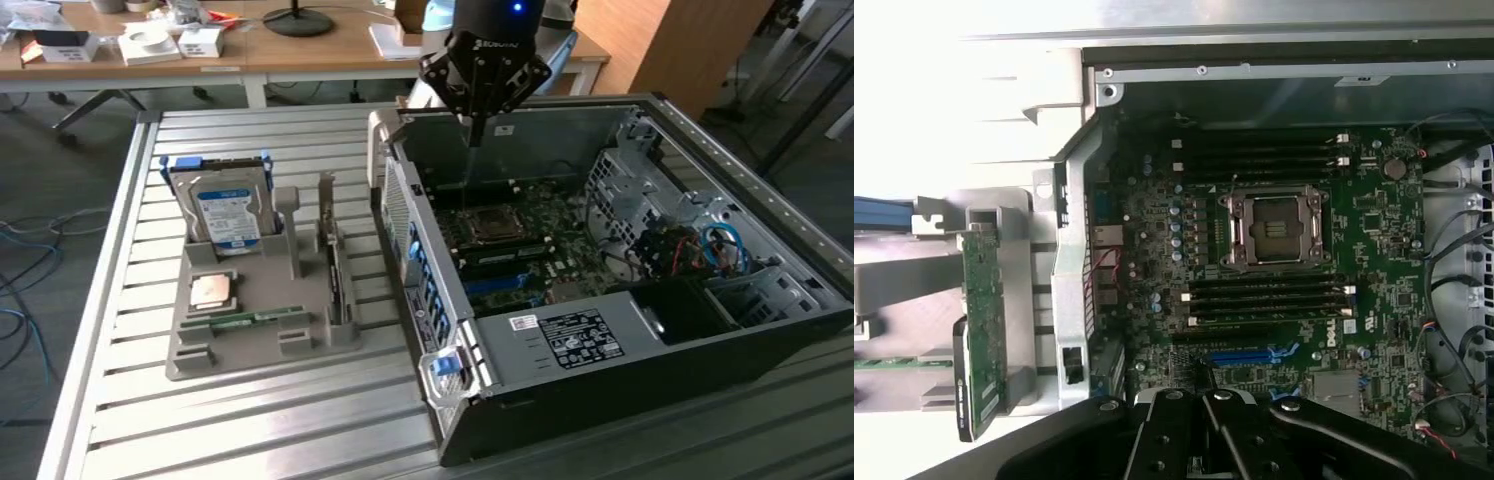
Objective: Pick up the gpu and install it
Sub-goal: 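Reach for the gpu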
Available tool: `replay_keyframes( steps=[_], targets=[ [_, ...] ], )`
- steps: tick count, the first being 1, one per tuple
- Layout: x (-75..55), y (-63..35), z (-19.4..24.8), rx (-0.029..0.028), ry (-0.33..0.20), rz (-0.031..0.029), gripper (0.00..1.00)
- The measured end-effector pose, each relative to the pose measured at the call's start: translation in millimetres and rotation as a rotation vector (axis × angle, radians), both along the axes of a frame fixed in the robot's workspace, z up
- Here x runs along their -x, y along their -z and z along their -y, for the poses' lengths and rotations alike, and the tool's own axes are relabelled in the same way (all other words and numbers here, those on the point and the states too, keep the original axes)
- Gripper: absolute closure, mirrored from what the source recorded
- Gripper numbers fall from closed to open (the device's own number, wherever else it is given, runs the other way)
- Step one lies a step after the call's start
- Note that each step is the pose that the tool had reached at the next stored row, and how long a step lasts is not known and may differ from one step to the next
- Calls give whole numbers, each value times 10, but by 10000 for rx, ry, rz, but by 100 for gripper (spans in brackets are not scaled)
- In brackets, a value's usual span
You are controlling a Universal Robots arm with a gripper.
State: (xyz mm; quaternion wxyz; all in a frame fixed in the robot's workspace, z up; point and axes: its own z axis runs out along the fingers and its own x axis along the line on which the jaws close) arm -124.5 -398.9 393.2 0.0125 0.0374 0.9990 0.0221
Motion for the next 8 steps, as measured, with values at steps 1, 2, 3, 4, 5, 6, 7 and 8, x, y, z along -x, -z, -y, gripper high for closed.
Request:
replay_keyframes(
  steps=[1, 2, 3, 4, 5, 6, 7, 8],
  targets=[
    [16, 0, 0, 1, 0, -1, 89],
    [34, 0, 0, 1, 0, -1, 89],
    [53, 0, 0, 1, 0, 0, 89],
    [76, 0, 0, 1, 0, -1, 89],
    [99, 0, 0, 2, -1, -1, 89],
    [129, 1, 0, 2, -1, -1, 89],
    [159, 1, 0, 1, -2, -1, 89],
    [192, 2, 0, 1, 0, -1, 89]
  ],
)
